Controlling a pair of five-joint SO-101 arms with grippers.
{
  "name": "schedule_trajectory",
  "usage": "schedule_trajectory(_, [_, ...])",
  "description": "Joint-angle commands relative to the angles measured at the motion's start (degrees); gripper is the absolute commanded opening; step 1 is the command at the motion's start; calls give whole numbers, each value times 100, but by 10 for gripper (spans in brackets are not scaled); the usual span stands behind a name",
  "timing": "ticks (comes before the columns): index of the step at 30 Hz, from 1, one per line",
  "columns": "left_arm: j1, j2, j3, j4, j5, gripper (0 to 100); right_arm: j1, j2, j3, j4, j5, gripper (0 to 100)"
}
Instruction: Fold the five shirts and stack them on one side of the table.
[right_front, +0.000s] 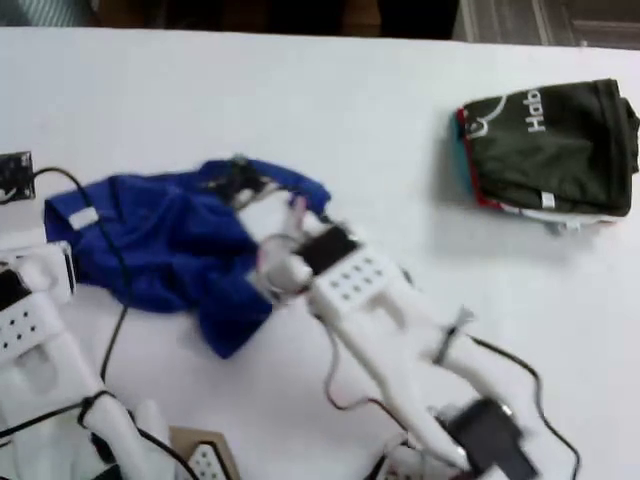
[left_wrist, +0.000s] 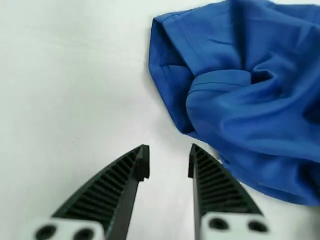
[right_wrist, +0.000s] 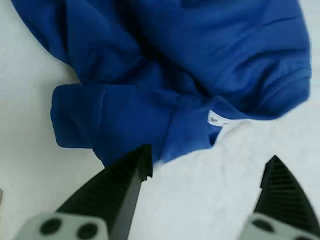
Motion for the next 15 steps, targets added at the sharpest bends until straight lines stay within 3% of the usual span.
schedule_trajectory(1, [-229, -141, 13, -79, -132, 151, -242, 875, -747, -66, -53, 341])
schedule_trajectory(12, [-492, -123, 75, -88, -141, 151, -233, 2677, -1415, -57, -35, 339])
schedule_trajectory(15, [-484, -123, 75, -114, -141, 151, -207, 2844, -1424, 136, -9, 238])
